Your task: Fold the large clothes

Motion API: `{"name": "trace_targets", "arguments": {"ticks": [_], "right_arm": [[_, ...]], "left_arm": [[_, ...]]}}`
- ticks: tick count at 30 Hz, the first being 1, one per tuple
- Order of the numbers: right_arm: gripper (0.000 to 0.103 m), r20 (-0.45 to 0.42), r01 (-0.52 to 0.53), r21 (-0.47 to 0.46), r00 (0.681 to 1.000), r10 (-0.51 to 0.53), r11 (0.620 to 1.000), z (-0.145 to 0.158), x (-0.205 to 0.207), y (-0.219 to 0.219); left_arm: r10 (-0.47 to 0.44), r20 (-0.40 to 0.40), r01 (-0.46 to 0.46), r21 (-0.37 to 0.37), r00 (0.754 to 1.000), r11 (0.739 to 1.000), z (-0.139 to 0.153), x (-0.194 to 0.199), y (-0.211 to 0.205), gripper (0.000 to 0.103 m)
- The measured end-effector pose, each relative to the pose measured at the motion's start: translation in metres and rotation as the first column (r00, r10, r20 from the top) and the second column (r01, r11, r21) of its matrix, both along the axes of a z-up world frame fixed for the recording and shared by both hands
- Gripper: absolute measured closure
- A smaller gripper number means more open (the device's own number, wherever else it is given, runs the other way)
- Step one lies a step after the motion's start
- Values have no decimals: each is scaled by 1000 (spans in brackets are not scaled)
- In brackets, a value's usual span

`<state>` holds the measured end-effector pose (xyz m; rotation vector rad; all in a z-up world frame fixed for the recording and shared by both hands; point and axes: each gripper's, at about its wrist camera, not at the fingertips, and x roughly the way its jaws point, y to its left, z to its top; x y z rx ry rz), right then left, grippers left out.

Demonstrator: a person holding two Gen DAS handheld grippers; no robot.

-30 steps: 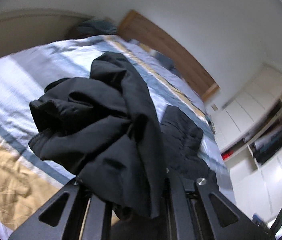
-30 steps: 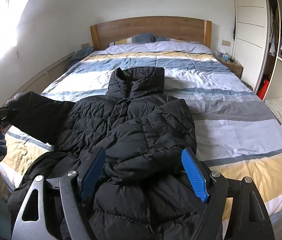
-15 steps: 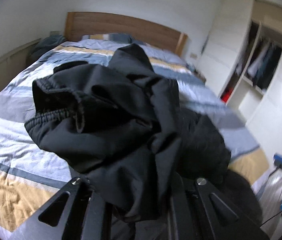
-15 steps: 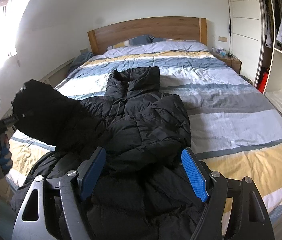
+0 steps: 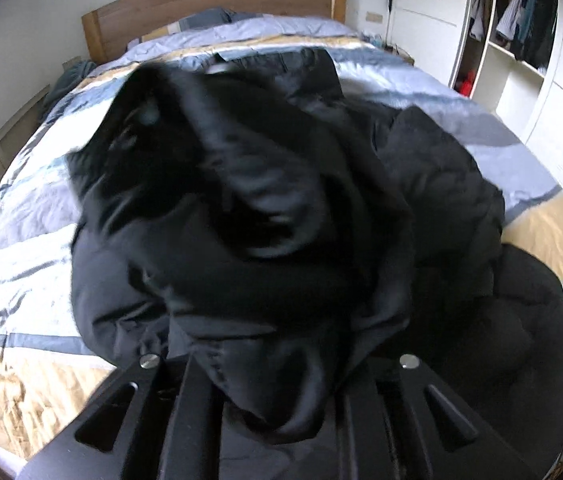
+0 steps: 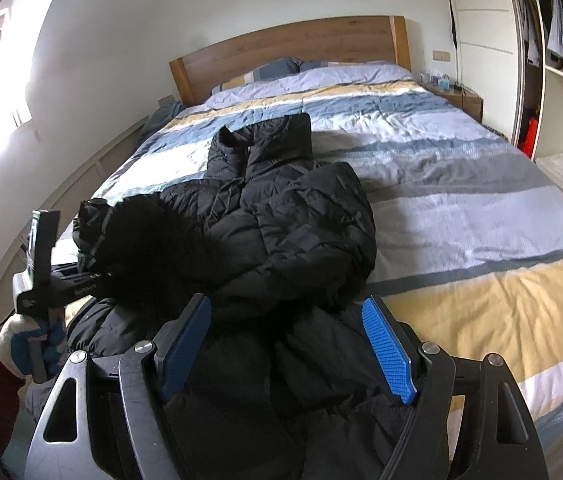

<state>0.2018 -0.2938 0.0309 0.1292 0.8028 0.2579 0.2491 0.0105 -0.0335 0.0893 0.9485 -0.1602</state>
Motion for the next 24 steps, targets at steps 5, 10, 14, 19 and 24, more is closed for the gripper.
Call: {"name": "trace_targets", "arguments": {"ticks": [5,10,14,19,24], "right_arm": [[25,-25,-11,14,1000,11,1000,-13,1,-5],[25,-43,-30,17,999,31,999,-21,6,0],[25,-50,-71,-1,996,71,997,-21,13,15],[25,-47,-143,-28,989,142,989,-17,28,50],[25,-29,-247,-55,969,246,967,-4,47,100]], "left_arm": [[-48,-47,49,12,998,999,-18,-8,-17,70],[-92,-49,91,-37,995,995,-16,-11,-22,56],[-148,-32,145,-93,988,985,-1,-23,-21,56],[-205,0,201,-210,979,957,24,-46,7,56],[-164,45,170,-218,985,961,48,-47,46,56]]}}
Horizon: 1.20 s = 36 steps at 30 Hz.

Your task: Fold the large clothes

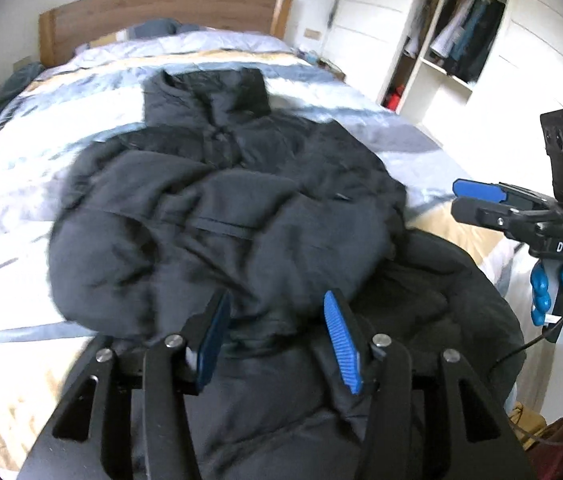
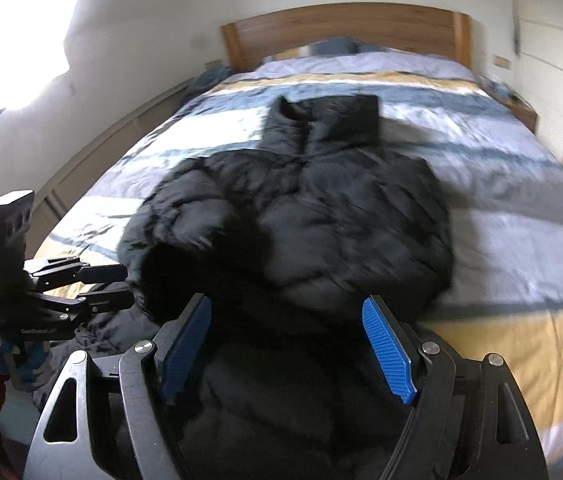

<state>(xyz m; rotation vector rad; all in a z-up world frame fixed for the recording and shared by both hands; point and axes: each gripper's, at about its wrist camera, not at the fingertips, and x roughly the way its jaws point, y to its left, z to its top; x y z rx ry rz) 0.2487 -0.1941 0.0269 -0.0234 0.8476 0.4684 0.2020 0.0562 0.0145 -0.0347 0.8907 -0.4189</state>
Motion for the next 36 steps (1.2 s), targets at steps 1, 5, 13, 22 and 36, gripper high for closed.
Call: {"name": "trace_targets", "arguments": {"ticks": [1,5,13,22,36], "right_arm": [[25,6,-22,-2,1000,22,1000,3,4,10],[25,31,-129,-7,991,129,992,15,20,61],[26,-28,-266,-53,964,265,962,-17,39,127],[25,-152,-260,-135,959,239,956,-85,51,116],[27,-130,-174,-129,979,158,976,-75,34,83]], "left_arm": [[19,7,-19,4,1000,1000,2,2,8,56],[116,27,-117,61,993,991,4,24,49,56],[235,-2,-234,62,972,970,-19,70,95,56],[249,-111,-240,90,962,967,-91,92,77,56],[199,-74,-191,109,977,976,-58,55,26,56]]}}
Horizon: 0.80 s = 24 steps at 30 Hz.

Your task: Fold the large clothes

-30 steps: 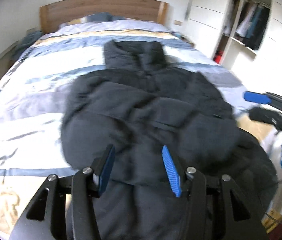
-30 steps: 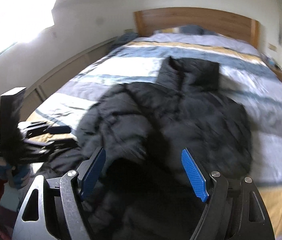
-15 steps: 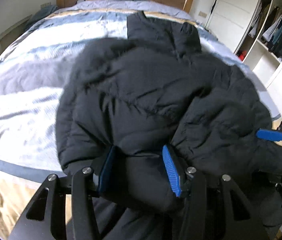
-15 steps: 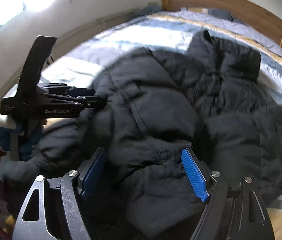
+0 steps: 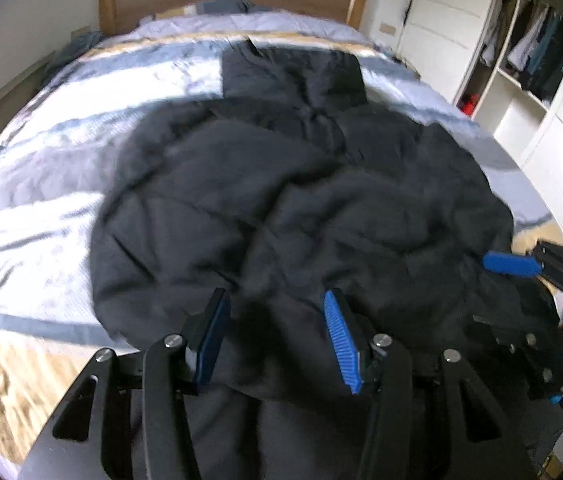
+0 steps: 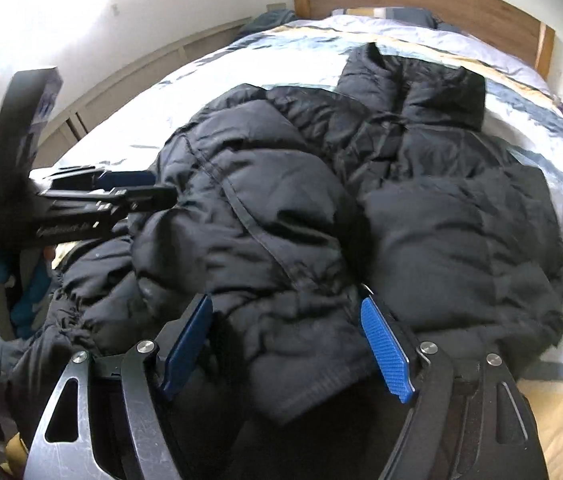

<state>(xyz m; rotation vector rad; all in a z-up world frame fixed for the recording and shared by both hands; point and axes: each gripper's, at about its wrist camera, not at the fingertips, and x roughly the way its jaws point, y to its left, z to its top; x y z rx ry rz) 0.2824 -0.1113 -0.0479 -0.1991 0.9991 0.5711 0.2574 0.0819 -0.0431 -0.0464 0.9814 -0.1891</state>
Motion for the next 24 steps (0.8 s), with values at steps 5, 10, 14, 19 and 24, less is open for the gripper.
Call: {"name": "trace_targets", "arguments": {"ticks": [5,10,14,19,24], "right_arm": [[27,-39,58,-56,997,-61,997,-19,-4,-16],[27,-17,94,-31,995,-95,995,-7,-23,-41],[27,15,129,-8,991,-129,992,11,-33,-67],[27,50,177,5,983,-177,984,31,-37,-102],[26,81,208,12,975,-208,978,48,-21,-128]], "left_arm": [[43,-35,-43,-16,998,999,-15,-10,-13,56],[39,-23,-40,-27,999,999,0,-31,-10,56],[32,-33,-34,-43,999,999,16,-42,0,56],[75,-10,-75,-28,997,997,40,-40,21,43],[161,-13,-161,-65,987,985,60,-20,60,39]]}}
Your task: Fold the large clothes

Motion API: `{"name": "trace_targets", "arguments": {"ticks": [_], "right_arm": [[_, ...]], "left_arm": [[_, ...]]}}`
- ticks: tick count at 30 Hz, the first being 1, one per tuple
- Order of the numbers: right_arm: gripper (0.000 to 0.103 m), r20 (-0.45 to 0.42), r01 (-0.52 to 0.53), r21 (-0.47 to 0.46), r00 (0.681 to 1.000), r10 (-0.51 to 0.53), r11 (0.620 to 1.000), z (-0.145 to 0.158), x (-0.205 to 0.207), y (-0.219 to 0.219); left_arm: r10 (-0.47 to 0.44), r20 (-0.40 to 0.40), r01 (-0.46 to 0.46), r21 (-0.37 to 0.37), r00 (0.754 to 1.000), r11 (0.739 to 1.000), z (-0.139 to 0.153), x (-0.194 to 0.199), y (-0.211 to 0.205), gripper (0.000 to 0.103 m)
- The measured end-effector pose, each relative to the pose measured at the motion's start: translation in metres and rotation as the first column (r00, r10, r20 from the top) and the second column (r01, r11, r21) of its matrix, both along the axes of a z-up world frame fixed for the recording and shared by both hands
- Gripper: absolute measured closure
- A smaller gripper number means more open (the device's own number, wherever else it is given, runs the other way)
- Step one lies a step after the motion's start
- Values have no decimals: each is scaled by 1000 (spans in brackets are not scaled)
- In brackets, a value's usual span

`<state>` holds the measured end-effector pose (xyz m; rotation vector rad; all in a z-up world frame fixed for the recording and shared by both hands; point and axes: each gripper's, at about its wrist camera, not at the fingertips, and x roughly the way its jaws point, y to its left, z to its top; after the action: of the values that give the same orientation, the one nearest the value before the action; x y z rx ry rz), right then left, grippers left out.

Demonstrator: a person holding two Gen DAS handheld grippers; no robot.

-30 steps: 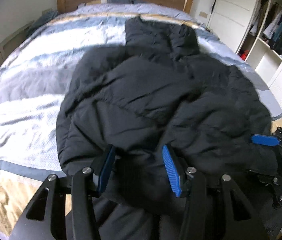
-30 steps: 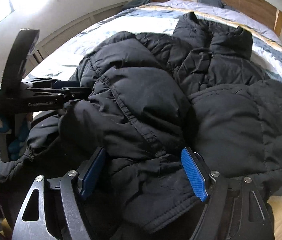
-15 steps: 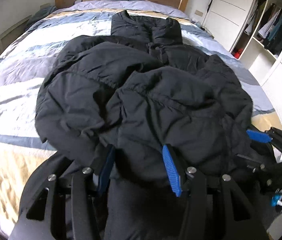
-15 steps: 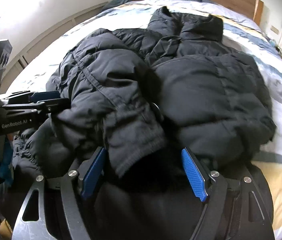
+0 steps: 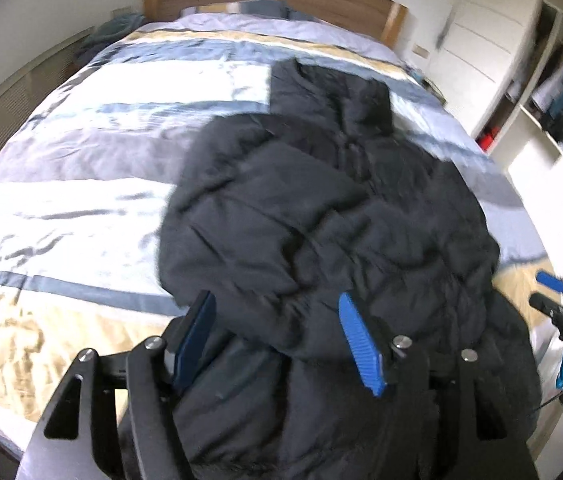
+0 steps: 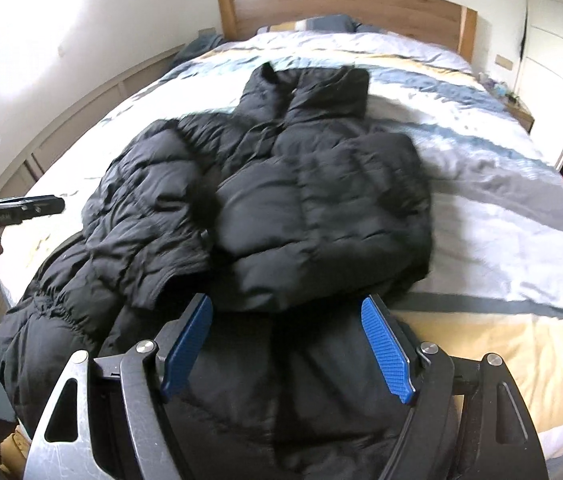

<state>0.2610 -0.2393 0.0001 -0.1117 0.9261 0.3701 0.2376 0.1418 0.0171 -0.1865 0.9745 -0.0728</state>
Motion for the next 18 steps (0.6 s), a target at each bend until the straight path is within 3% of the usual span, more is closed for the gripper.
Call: {"name": "trace_targets", "arguments": {"ticks": [3,10,18], "right_arm": [[26,13,18,8,1000,-18,1000,9,19,-13],[25,35,42,18,998,-42,999,26,79,-29],[21,72,44,22,996,-46,999,43,196,-32]], "left_arm": [[52,-11,-52,-21,999,998,11,22,24,38],[106,28,-106,9,994,994,47,93,58,37],[98,52,-100,37,994,994,69,211,71,37]]}}
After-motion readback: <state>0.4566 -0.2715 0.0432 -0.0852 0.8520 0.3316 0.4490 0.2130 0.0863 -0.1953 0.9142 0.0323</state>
